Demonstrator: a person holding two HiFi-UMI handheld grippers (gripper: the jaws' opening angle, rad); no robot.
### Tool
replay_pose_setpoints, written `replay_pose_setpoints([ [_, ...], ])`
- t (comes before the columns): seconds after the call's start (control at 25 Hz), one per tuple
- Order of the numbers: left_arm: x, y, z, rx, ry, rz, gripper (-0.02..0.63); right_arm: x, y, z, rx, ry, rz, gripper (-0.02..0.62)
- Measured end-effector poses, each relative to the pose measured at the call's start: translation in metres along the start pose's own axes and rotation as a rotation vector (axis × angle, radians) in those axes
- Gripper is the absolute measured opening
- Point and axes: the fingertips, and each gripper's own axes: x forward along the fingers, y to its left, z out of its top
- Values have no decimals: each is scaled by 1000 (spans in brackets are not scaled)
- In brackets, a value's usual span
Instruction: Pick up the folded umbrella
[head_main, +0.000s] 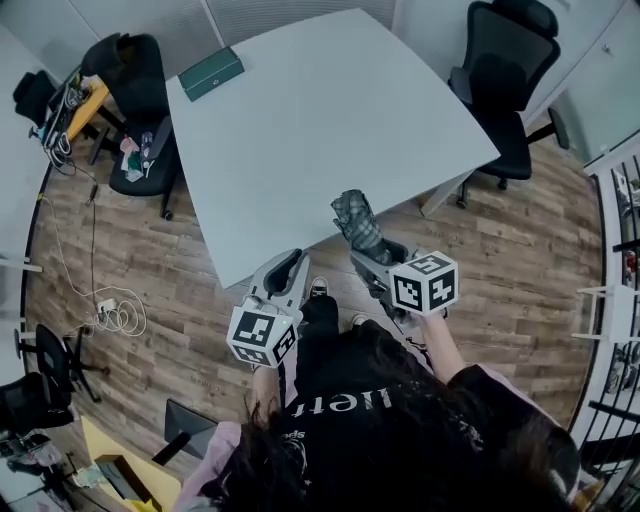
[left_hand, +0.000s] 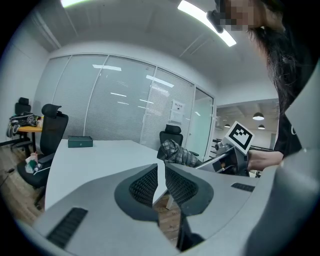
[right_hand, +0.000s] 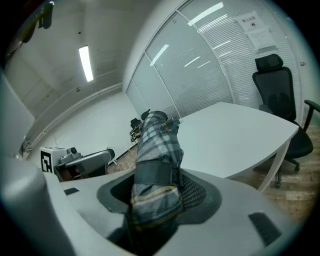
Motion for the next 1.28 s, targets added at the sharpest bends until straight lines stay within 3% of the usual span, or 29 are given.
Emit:
replay_pose_setpoints([
  [0.52, -47, -49, -33, -8, -7, 64, 55, -40, 30, -49, -30, 7, 79, 232],
  [1.28, -60, -59, -31, 3, -30, 85, 55, -46, 41, -51, -52, 8, 110, 232],
])
